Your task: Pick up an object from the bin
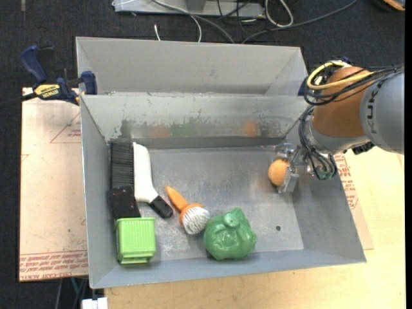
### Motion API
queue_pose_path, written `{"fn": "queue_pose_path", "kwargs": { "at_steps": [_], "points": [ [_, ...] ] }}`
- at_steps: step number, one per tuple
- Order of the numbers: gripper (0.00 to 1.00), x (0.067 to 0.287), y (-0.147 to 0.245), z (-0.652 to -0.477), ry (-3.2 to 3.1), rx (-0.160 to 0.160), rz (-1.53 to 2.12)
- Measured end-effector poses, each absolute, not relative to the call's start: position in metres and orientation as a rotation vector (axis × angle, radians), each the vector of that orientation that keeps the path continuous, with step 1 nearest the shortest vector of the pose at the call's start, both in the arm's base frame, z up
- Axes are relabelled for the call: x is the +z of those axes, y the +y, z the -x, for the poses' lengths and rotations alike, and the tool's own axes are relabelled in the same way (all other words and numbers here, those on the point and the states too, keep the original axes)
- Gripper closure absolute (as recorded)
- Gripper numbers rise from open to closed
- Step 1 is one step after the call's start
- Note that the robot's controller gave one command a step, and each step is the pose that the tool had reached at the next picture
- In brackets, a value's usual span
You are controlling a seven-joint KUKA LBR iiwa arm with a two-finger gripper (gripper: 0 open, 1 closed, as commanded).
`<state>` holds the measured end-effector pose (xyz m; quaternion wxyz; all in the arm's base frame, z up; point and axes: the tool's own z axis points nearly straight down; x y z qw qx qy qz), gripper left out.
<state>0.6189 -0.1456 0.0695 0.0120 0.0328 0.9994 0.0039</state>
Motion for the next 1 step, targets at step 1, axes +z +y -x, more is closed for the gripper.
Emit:
{"fn": "queue_pose_path", "kwargs": {
  "at_steps": [1],
  "points": [
    [1.00,0.0696,-0.1456,-0.6189,3.116,0.012,-0.102]
  ]
}}
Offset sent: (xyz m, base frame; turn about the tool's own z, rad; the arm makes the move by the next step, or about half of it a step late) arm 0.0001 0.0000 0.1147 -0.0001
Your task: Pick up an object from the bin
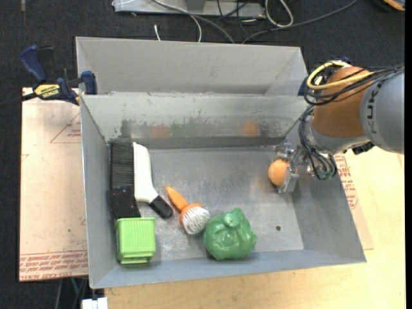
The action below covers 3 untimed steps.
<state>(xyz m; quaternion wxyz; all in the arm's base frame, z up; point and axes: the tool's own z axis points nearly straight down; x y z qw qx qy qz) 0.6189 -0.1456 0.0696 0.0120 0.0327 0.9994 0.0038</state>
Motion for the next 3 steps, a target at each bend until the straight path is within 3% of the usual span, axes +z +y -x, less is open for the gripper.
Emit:
{"fn": "queue_pose_path", "kwargs": {
  "at_steps": [1,2,3],
  "points": [
    [1.00,0.091,-0.145,-0.615,3.128,0.016,-0.102],
    [1.00,0.138,-0.146,-0.619,3.113,0.011,-0.101],
    [1.00,0.150,-0.145,-0.620,3.112,0.011,-0.100]
  ]
}}
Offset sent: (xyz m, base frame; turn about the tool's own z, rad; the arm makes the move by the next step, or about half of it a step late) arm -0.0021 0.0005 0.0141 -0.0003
